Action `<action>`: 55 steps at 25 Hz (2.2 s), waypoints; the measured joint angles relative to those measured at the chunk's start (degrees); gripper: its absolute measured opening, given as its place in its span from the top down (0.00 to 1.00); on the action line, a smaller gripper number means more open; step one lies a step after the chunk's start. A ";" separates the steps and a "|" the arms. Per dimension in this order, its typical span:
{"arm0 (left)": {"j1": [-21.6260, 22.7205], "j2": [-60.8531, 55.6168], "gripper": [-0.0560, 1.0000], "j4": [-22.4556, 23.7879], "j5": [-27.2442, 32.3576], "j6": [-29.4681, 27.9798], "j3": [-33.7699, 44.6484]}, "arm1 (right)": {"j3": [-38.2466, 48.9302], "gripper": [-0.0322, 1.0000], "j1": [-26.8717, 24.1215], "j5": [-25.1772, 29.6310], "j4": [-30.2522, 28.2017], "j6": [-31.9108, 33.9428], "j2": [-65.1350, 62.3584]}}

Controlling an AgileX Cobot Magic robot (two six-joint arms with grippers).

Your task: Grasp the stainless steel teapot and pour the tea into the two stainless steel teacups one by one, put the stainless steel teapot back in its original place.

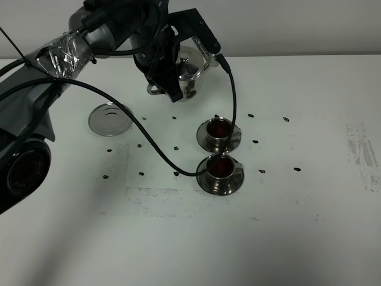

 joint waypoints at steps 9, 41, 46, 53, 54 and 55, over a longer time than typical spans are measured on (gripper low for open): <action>0.82 3.29 0.78 -5.15 -3.48 -9.76 -0.13 | 0.00 0.51 0.00 0.00 0.00 0.00 0.00; 1.80 3.13 0.78 -2.17 -3.65 -15.91 -0.13 | 0.00 0.51 0.00 0.00 0.00 0.00 0.00; 1.84 1.66 0.78 -1.37 -2.17 -16.25 -0.17 | 0.00 0.51 0.00 0.00 0.00 0.00 0.00; 1.86 -1.00 0.78 -0.92 -2.53 -15.98 1.97 | 0.00 0.51 0.00 0.00 0.00 0.00 0.00; 1.86 -1.82 0.78 -0.92 -3.14 -15.66 3.54 | 0.00 0.51 0.00 0.00 0.00 0.00 0.00; 1.86 -2.85 0.78 -0.92 -3.76 -14.97 5.31 | 0.00 0.51 0.00 0.00 0.00 0.00 0.00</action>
